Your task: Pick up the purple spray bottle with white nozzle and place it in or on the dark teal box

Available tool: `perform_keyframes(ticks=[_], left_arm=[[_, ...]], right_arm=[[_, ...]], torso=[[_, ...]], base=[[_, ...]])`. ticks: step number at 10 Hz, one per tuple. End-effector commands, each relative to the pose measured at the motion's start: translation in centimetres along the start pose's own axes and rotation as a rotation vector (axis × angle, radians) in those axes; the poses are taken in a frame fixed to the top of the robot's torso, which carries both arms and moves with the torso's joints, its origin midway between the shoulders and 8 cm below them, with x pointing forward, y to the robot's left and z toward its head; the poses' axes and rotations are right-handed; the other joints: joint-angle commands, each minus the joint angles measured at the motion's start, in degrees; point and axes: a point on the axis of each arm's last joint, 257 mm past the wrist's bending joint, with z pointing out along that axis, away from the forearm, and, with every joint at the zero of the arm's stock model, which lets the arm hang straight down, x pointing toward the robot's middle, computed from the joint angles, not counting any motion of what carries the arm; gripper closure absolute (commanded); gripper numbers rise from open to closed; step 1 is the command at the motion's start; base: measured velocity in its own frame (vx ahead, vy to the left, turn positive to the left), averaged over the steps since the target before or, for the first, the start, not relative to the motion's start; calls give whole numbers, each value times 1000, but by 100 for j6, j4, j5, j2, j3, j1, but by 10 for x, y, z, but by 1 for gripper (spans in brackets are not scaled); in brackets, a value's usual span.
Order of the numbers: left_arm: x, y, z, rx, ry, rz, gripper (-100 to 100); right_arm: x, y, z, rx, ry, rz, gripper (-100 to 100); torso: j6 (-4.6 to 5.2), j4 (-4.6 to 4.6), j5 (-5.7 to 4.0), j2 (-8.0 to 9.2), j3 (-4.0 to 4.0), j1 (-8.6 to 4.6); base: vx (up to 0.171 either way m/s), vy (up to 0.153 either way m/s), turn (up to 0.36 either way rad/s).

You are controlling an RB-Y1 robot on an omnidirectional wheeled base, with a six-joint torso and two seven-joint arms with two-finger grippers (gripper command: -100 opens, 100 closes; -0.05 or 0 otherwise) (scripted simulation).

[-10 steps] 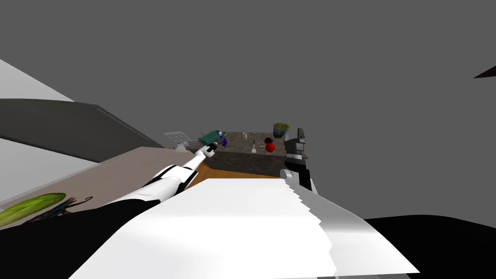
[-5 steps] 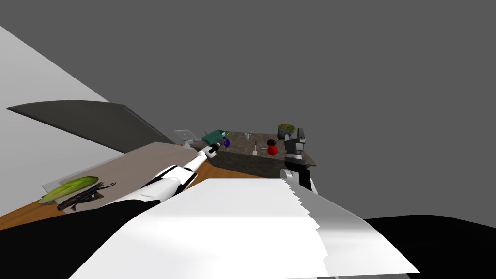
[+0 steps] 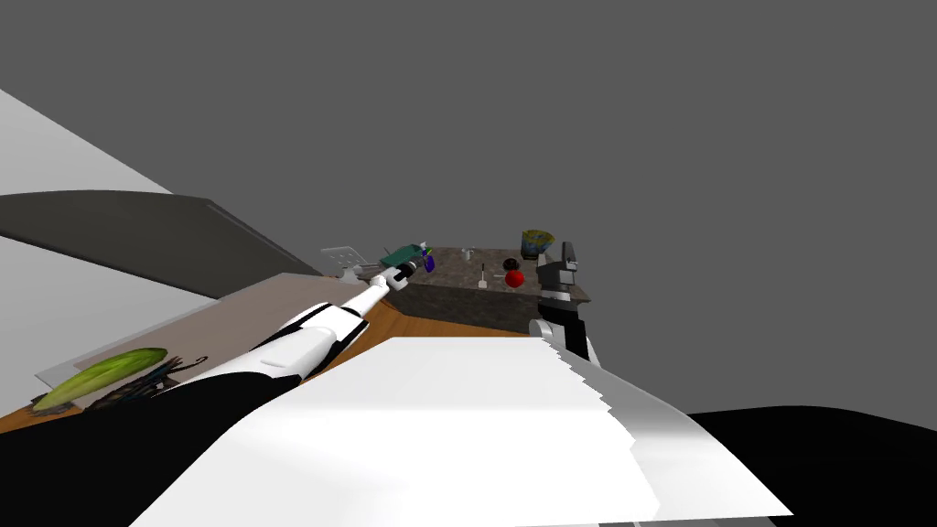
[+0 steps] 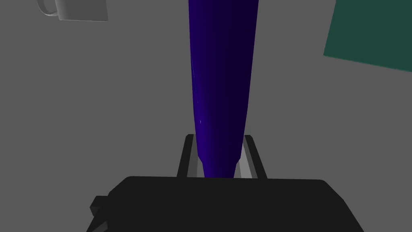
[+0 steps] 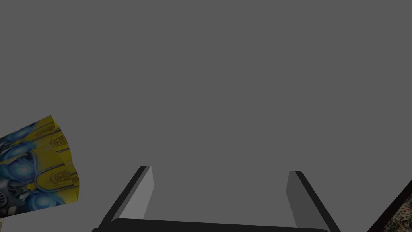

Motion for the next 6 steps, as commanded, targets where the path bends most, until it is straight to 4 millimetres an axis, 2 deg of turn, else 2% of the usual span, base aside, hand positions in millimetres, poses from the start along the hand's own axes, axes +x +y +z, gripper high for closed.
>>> perform_keyframes(ticks=[1, 2, 6], left_arm=[[-2, 2, 2, 3, -1, 4, 100], [-23, -2, 9, 18, -17, 21, 100], [-68, -11, 20, 45, -47, 54, 100]], right_arm=[[0, 0, 0, 0, 0, 0, 0], [0, 0, 0, 0, 0, 0, 0], [0, 0, 0, 0, 0, 0, 0]], torso=[[0, 0, 0, 0, 0, 0], [1, -5, -2, -13, -8, -16], [12, 8, -5, 13, 10, -7]], base=[[-8, 28, 20], [-51, 39, -90], [-71, 86, -98]])
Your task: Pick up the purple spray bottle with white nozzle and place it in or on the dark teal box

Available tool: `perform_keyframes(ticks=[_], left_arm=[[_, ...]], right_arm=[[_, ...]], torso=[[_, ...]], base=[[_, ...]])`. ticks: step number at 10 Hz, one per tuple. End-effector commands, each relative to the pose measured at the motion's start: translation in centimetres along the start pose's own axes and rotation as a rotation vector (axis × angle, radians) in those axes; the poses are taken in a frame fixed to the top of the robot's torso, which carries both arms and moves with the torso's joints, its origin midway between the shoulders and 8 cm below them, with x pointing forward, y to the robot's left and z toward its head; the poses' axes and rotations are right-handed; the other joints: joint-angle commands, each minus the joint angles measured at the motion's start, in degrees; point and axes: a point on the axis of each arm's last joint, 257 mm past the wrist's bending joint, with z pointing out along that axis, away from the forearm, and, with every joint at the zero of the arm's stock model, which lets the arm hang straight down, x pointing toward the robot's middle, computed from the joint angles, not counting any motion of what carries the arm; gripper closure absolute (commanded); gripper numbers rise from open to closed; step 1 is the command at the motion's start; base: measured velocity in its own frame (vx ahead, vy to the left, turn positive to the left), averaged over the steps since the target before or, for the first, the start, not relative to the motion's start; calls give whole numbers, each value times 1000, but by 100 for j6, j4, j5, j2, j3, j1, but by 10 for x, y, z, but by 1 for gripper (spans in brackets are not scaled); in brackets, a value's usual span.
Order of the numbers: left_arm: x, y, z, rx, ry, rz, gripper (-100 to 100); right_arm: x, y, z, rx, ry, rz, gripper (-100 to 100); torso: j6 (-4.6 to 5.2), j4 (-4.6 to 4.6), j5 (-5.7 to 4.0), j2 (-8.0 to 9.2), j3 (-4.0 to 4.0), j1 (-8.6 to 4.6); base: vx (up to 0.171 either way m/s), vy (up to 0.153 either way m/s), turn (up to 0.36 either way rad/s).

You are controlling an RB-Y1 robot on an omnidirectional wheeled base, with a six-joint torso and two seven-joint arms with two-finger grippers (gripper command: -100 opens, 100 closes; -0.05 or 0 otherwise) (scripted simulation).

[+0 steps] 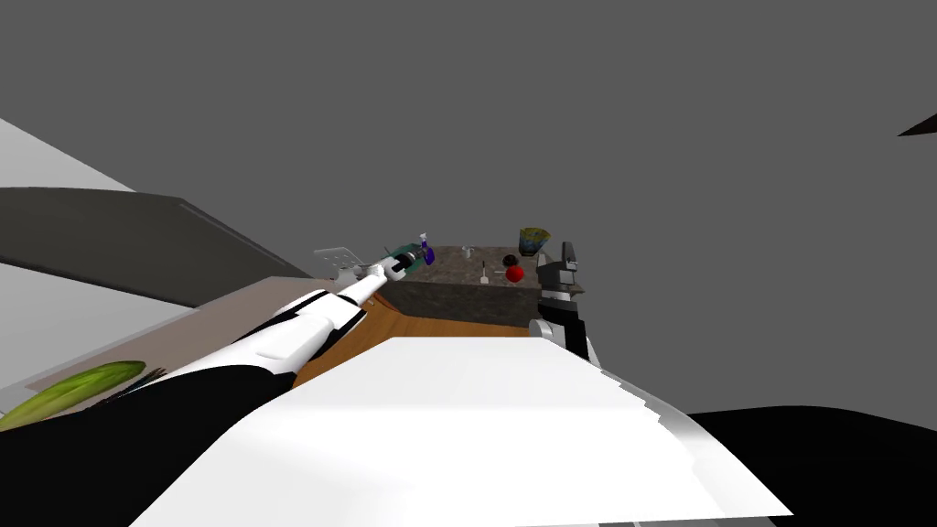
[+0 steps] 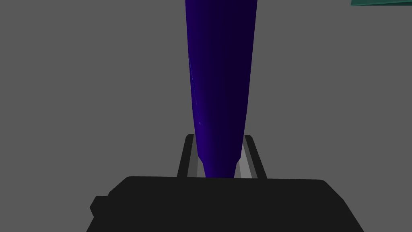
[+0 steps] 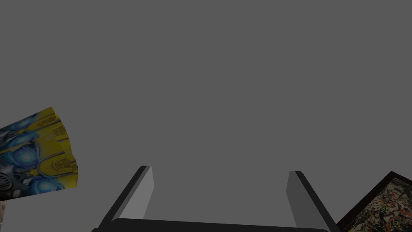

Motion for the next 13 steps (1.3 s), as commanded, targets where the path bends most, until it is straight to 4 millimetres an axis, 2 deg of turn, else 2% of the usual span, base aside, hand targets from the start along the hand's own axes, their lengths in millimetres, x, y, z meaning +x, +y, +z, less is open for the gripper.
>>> perform_keyframes(ticks=[1, 2, 5, 6, 11, 12, 13], left_arm=[[-7, -6, 2, 5, -5, 5, 100], [-27, -7, 7, 13, -16, 19, 100], [-52, -3, 9, 13, -26, 33, 100], [-63, 4, 8, 4, -26, 36, 100], [-74, 39, -6, -53, -2, 22, 100], [-73, 58, -16, -85, 12, 9, 100], [-72, 67, -21, -102, 20, 2, 100]], right_arm=[[0, 0, 0, 0, 0, 0, 0], [0, 0, 0, 0, 0, 0, 0], [0, 0, 0, 0, 0, 0, 0], [0, 0, 0, 0, 0, 0, 0], [0, 0, 0, 0, 0, 0, 0], [0, 0, 0, 0, 0, 0, 0], [0, 0, 0, 0, 0, 0, 0]], torso=[[0, 0, 0, 0, 0, 0], [-4, -4, -1, -6, -5, -12], [-2, 1, -1, 0, 1, -2], [-3, 1, -2, -5, -1, -5], [-16, -8, 5, -37, -21, 14], [-19, -11, 7, -42, -25, 13], [-23, -14, 8, -53, -31, 18]], base=[[-39, 40, -23], [-45, 55, -85], [-55, 81, -97], [-32, 91, -94], [18, 91, -58], [71, 79, -77], [80, 102, -46]])
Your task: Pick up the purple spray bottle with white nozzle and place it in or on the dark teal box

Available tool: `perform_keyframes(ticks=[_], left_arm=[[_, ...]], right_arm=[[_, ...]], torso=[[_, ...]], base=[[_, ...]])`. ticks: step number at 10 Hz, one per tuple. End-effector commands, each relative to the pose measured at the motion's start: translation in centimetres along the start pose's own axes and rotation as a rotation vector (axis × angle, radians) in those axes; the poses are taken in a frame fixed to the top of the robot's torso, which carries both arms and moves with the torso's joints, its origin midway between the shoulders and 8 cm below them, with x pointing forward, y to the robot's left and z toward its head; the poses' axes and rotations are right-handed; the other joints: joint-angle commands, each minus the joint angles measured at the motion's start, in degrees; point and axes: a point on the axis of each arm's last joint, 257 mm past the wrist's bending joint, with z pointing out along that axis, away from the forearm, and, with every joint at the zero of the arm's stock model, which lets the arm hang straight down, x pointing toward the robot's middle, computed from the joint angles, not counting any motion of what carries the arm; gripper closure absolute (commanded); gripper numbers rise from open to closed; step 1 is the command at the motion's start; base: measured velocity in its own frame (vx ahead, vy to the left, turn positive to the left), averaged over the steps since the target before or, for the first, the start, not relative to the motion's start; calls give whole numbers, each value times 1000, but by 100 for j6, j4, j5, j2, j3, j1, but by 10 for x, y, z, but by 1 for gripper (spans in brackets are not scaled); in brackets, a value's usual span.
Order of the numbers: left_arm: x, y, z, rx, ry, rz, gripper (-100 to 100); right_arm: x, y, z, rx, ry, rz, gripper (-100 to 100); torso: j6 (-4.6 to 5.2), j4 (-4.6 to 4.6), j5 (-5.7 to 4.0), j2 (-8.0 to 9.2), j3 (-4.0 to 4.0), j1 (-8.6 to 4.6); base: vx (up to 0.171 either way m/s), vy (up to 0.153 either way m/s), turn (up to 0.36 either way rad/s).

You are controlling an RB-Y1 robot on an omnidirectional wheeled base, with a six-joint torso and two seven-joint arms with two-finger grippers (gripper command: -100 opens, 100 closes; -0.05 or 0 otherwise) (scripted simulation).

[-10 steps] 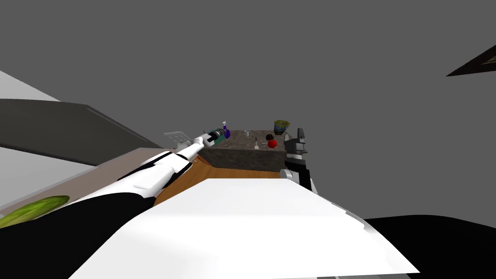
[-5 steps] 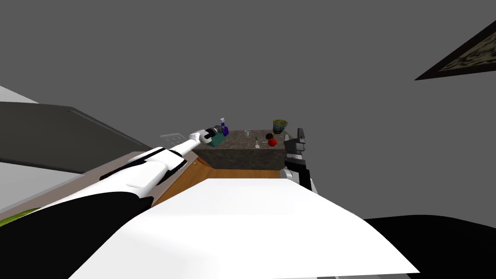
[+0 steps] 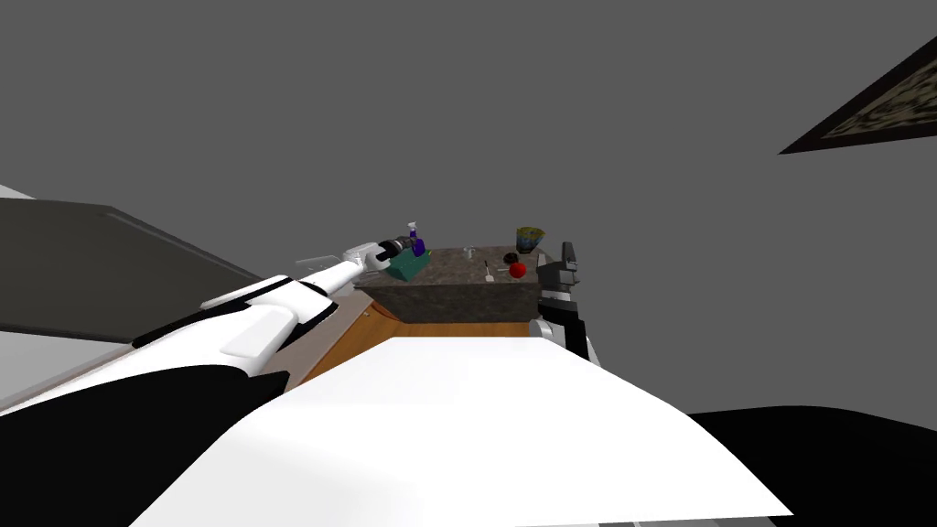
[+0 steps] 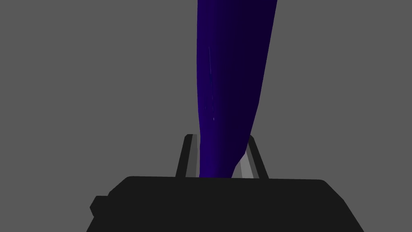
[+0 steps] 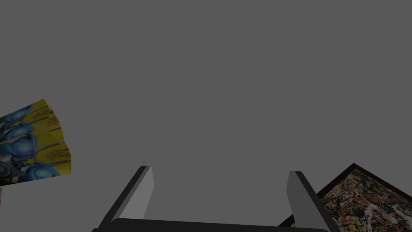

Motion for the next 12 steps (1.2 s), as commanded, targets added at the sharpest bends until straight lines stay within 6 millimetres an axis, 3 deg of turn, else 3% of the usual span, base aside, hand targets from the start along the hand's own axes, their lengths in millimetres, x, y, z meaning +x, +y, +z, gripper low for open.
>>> perform_keyframes(ticks=[1, 3, 4, 9, 10, 11, 12], left_arm=[[4, 18, -8, -33, 15, -17, 100], [11, 58, -28, -105, 46, -46, 100], [11, 58, -28, -105, 46, -46, 100], [17, 109, -58, -201, 80, -81, 100], [17, 102, -54, -190, 78, -75, 100], [17, 104, -55, -195, 78, -77, -100], [17, 105, -55, -195, 78, -76, -100]], right_arm=[[0, 0, 0, 0, 0, 0, 0], [0, 0, 0, 0, 0, 0, 0], [0, 0, 0, 0, 0, 0, 0], [0, 0, 0, 0, 0, 0, 0], [0, 0, 0, 0, 0, 0, 0], [0, 0, 0, 0, 0, 0, 0], [0, 0, 0, 0, 0, 0, 0]], torso=[[0, 0, 0, 0, 0, 0], [-7, -3, 5, -5, -4, 11], [-12, -6, 9, -8, -7, 19], [-16, -4, 6, 5, 0, -3], [-17, -2, 3, 7, 2, -10], [-11, -2, 2, 15, 5, -28], [-10, -1, -2, 21, 9, -40]], base=[[75, 110, -36], [87, 124, -67], [57, 91, -17], [53, 74, -36], [19, 29, 5], [4, 8, 3], [0, 0, 0]])
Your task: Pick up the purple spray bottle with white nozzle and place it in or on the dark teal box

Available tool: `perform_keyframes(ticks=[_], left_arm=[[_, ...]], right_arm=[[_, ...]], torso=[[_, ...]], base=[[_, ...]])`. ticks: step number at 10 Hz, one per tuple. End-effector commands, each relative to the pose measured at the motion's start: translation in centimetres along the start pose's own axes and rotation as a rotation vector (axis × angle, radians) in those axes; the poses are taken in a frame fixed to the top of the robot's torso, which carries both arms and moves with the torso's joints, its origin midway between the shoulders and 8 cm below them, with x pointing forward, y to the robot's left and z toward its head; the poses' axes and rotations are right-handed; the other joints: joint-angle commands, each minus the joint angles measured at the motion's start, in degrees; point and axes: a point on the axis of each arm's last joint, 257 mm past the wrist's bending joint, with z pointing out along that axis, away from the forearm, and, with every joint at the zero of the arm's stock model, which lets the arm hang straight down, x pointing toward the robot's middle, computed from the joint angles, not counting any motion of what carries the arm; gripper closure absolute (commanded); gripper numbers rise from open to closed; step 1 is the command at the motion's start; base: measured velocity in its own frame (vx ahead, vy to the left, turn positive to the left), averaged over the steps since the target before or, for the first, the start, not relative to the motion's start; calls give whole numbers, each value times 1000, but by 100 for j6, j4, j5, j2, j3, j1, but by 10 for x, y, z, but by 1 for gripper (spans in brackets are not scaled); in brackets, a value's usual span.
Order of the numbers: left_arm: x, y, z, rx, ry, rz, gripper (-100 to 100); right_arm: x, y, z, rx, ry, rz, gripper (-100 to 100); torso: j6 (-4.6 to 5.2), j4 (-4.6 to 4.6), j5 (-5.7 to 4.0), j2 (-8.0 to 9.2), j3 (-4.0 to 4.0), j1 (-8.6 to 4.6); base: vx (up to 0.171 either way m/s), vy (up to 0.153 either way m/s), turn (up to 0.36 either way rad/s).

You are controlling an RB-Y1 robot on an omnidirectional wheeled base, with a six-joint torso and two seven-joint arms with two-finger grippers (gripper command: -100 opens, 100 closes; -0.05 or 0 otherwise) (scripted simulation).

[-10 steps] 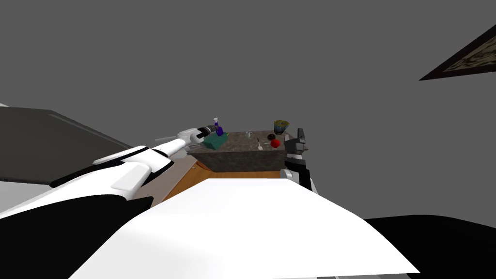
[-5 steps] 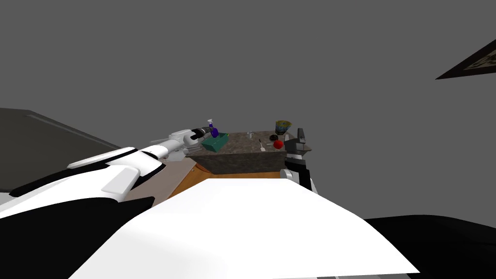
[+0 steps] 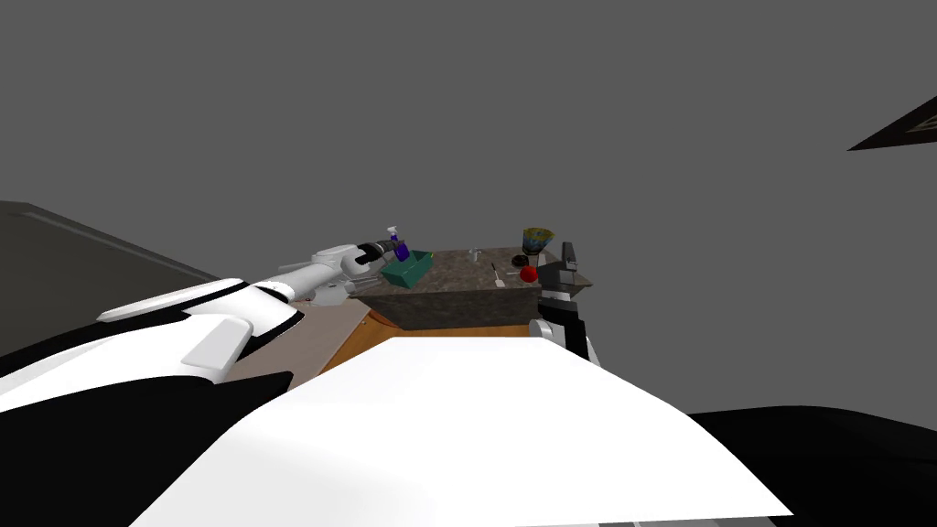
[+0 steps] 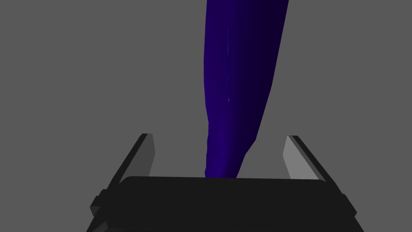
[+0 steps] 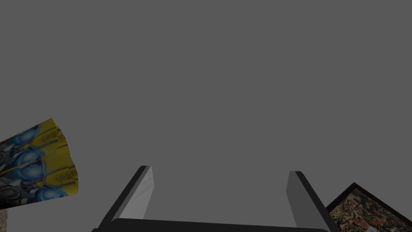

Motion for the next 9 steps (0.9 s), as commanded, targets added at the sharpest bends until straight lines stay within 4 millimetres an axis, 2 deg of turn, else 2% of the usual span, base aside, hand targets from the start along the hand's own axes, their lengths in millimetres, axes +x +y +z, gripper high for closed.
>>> perform_keyframes(ticks=[1, 3, 4, 5, 9], left_arm=[[0, 0, 0, 0, 0, 0, -100], [0, 0, 0, 0, 0, 0, -100], [0, 0, 0, 0, 0, 0, 0], [-13, 4, -6, 3, -2, 4, -100], [-40, 17, -22, 3, -3, 8, -100]], right_arm=[[0, 0, 0, 0, 0, 0, 0], [0, 0, 0, 0, 0, 0, 0], [0, 0, 0, 0, 0, 0, 0], [0, 0, 0, 0, 0, 0, 0], [0, 0, 0, 0, 0, 0, 0]], torso=[[0, 0, 0, 0, 0, 0], [0, 1, -1, 2, 1, -3], [0, 1, -1, 2, 1, -3], [0, 1, -1, 2, 2, -3], [0, -1, -5, -6, -3, -17]], base=[[0, 0, 0], [0, 0, 0], [0, 0, 0], [17, -28, -8], [30, -39, -3]])
